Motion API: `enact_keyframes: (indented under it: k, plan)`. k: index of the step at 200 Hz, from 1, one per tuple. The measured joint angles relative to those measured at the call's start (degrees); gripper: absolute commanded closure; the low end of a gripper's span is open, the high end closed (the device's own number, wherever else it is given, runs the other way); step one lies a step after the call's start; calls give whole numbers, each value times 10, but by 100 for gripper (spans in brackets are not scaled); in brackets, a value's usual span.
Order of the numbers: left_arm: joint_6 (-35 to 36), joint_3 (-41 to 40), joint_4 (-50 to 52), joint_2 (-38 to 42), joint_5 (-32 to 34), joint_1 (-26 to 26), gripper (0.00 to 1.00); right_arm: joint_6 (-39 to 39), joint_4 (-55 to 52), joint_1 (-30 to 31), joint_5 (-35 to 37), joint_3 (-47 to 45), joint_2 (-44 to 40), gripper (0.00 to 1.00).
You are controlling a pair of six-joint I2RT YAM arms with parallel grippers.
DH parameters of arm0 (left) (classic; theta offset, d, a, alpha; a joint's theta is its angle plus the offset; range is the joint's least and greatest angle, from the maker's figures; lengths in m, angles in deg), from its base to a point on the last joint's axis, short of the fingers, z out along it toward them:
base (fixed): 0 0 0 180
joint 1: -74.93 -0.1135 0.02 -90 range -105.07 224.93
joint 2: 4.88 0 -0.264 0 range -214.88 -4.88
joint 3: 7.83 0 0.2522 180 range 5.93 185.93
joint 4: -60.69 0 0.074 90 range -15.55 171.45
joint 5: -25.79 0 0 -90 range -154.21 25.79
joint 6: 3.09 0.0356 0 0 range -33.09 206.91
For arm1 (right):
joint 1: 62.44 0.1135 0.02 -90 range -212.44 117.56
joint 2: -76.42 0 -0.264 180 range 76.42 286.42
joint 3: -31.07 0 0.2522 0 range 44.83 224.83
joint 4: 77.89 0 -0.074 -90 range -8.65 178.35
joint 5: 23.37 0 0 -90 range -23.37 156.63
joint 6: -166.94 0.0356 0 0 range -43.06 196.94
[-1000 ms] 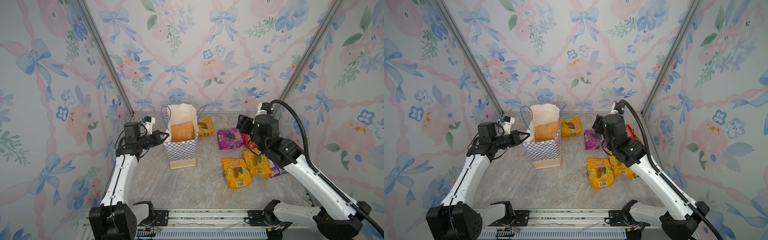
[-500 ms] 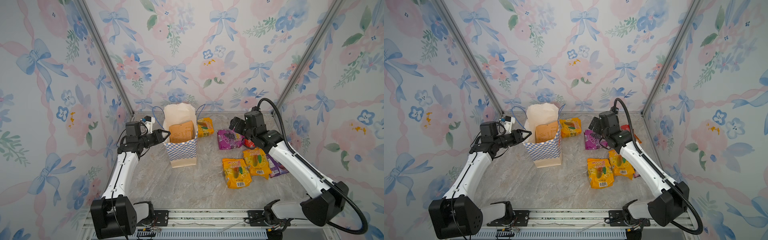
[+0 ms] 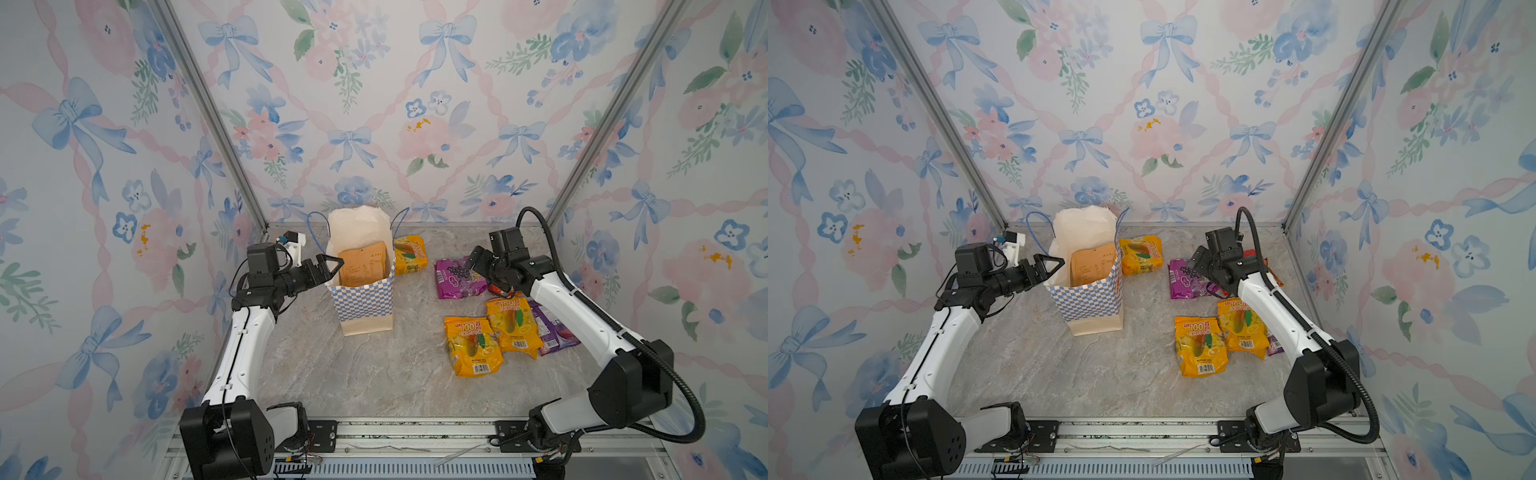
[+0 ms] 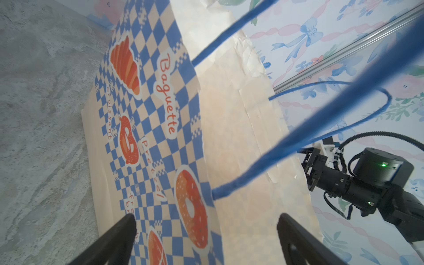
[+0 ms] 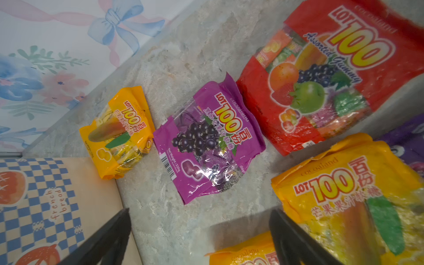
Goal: Place the snacks into the paper bag
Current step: Pick up the snack from the top-center of the table.
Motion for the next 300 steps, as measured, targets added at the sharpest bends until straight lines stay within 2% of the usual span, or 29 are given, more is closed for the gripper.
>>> enact_keyframes:
  k: [59,115,175,224,300]
  plan:
    - [-3,2,0,22,-25,-13,2,-12,-23,-59,-29,-36,21,3]
    - [-17,17,0,33,-55,-35,2,-40,-23,-85,-79,-3,118,0]
    - [-26,17,0,35,-59,-42,2,-52,-8,-97,-122,35,189,9]
    - [-28,17,0,35,-61,-42,2,-61,9,-102,-146,52,221,20]
    - [-33,6,0,35,-25,-18,2,-70,13,-107,-148,57,224,21]
